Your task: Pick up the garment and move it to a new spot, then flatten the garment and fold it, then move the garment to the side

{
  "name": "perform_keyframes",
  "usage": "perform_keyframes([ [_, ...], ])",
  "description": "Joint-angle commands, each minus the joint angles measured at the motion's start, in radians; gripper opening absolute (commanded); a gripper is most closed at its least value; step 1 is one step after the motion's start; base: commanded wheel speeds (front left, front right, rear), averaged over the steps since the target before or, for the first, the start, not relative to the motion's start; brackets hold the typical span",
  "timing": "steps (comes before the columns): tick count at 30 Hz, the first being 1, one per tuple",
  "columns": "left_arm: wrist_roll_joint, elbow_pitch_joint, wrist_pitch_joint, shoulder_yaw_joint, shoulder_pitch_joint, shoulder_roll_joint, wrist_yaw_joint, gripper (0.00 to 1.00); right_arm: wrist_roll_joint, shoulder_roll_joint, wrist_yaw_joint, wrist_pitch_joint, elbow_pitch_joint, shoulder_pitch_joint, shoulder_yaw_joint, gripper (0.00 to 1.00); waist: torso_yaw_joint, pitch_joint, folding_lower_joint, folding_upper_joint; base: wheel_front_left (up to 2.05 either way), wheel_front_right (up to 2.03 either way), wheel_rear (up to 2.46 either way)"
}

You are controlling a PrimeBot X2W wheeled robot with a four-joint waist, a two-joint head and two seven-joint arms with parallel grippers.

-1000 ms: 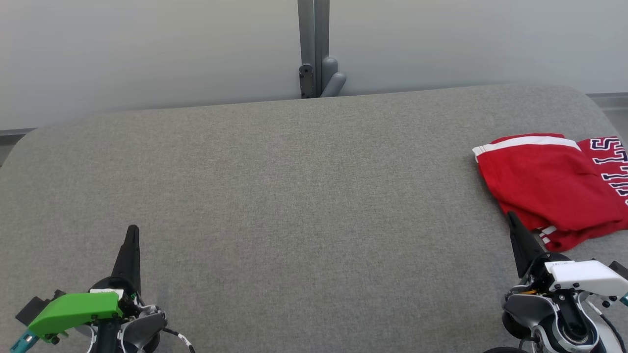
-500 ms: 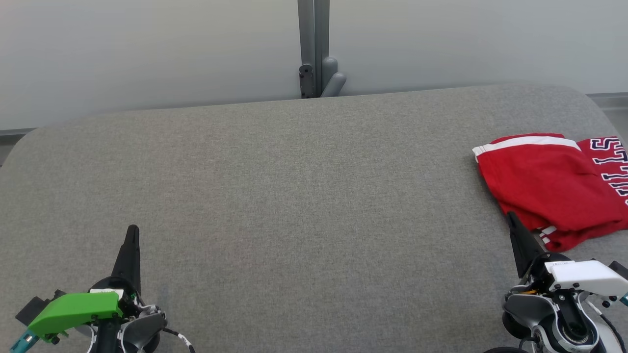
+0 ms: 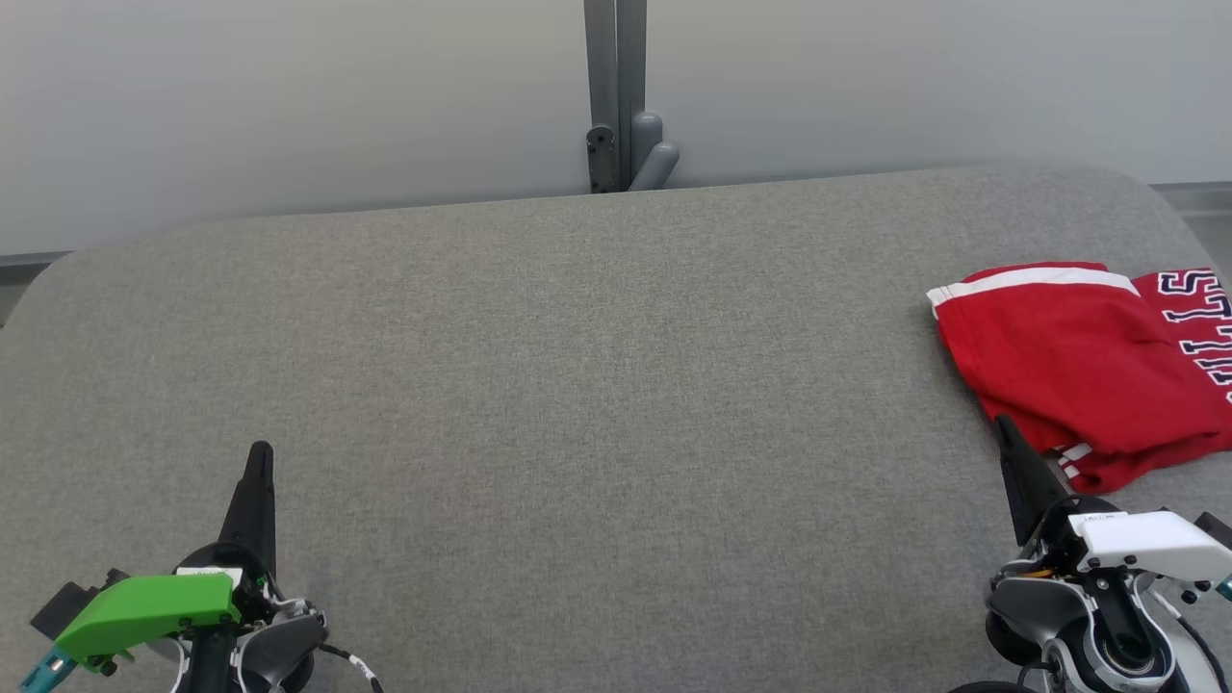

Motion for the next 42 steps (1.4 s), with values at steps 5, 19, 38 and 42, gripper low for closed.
perform_keyframes([
  [5, 0.0, -0.002, 0.001, 0.005, -0.012, 0.006, -0.004, 0.0, 0.006, -0.005, 0.0, 0.0, 0.002, -0.01, 0.0, 0.0, 0.0, 0.0, 0.0, 0.0, 0.0, 0.0, 0.0],
  [19, 0.0, -0.002, 0.001, 0.005, -0.012, 0.006, -0.004, 0.0, 0.006, -0.005, 0.0, 0.0, 0.002, -0.01, 0.0, 0.0, 0.0, 0.0, 0.0, 0.0, 0.0, 0.0, 0.0],
  [38, 0.0, -0.002, 0.001, 0.005, -0.012, 0.006, -0.004, 0.0, 0.006, -0.005, 0.0, 0.0, 0.002, -0.01, 0.0, 0.0, 0.0, 0.0, 0.0, 0.0, 0.0, 0.0, 0.0],
  [42, 0.0, -0.002, 0.001, 0.005, -0.012, 0.006, -0.004, 0.0, 0.006, -0.005, 0.0, 0.0, 0.002, -0.01, 0.0, 0.0, 0.0, 0.0, 0.0, 0.0, 0.0, 0.0, 0.0],
])
